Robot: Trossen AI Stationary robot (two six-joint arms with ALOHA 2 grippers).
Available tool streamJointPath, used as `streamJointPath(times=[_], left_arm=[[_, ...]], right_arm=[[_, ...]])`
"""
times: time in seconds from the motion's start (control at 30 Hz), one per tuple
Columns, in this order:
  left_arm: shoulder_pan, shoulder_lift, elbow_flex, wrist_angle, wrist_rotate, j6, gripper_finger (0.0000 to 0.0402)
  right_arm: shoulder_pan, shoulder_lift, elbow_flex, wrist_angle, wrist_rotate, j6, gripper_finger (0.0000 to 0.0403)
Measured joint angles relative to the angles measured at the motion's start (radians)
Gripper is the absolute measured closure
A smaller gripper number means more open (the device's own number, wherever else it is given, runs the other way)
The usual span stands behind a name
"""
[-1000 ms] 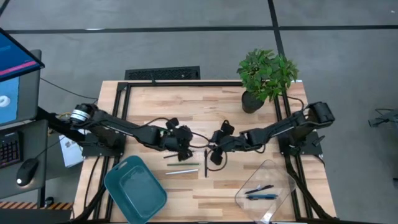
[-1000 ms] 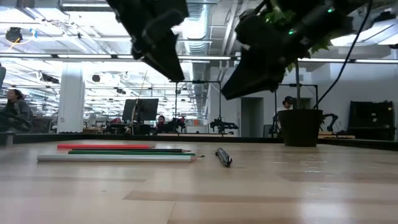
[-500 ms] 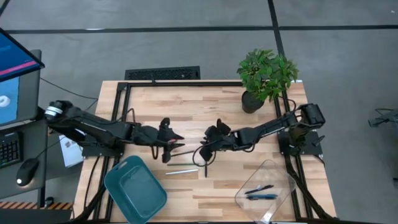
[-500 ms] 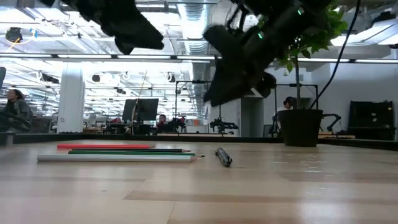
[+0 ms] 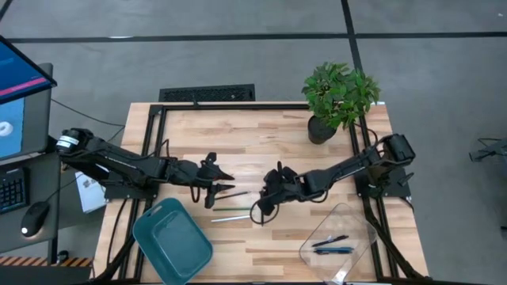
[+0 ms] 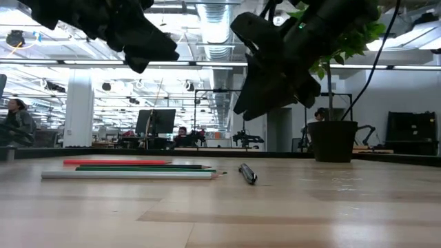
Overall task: Sort pens & pencils
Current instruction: Put the black pen in the transparent bin
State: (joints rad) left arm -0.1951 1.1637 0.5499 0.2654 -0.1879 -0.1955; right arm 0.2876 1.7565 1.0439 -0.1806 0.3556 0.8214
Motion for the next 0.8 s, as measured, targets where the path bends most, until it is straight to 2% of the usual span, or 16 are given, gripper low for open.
streamJointPath(times=[0.37,0.5,0.57,0.8], left_arm=[[-0.002,0.000,0.000,0.054,0.000,0.001,0.0285],[-0.002,0.000,0.000,0.058,-0.001,0.001,0.0285],[-0.002,0.000,0.000,0.066,-0.001,0.001,0.0285],[-0.002,0.000,0.001,0.090,-0.002,0.016,0.0285]], right_arm=[[0.064,0.001,0.000,0.003,-0.015,0.017,0.0275],[0.080,0.051,-0.005,0.063,-0.015,-0.023,0.0291],[0.084,0.087,0.004,0.163,-0.031,-0.038,0.0299],[0.061,0.185,0.048,0.181,-0.089,-0.078,0.0311]])
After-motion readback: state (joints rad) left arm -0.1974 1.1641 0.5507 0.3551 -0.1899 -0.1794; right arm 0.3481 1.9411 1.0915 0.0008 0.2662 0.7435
